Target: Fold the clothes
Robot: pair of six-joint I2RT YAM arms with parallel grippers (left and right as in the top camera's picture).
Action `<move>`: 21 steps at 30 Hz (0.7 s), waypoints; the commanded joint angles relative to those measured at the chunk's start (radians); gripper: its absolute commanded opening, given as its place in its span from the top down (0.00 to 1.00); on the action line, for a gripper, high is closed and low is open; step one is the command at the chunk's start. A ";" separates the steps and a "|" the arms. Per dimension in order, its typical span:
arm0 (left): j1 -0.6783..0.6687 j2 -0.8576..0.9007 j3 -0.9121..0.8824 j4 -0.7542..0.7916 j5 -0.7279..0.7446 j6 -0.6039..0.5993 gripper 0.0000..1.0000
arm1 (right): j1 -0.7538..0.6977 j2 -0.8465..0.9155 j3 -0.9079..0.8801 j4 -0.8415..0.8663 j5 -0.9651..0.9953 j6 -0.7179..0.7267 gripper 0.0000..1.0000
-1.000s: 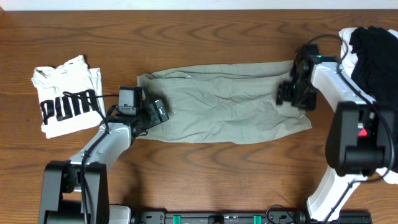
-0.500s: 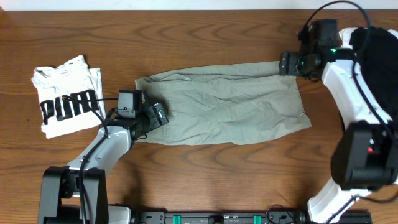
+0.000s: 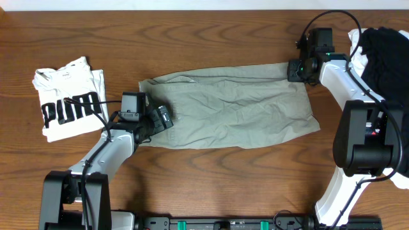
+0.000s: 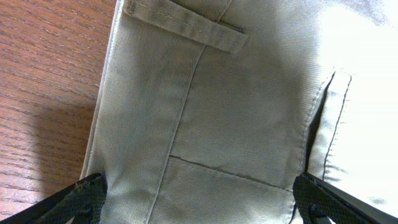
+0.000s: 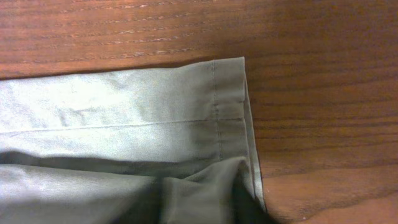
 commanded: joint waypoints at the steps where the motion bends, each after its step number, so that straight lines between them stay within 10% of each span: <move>1: 0.003 0.000 -0.021 -0.011 0.005 -0.005 0.02 | -0.006 -0.002 -0.003 0.002 -0.006 -0.004 0.99; 18: 0.003 0.000 -0.021 0.011 0.002 -0.005 0.02 | -0.019 -0.005 0.004 0.239 -0.005 0.124 0.99; 21: 0.003 0.000 -0.021 0.020 0.002 -0.005 0.02 | -0.019 -0.004 0.004 0.254 -0.005 0.124 0.83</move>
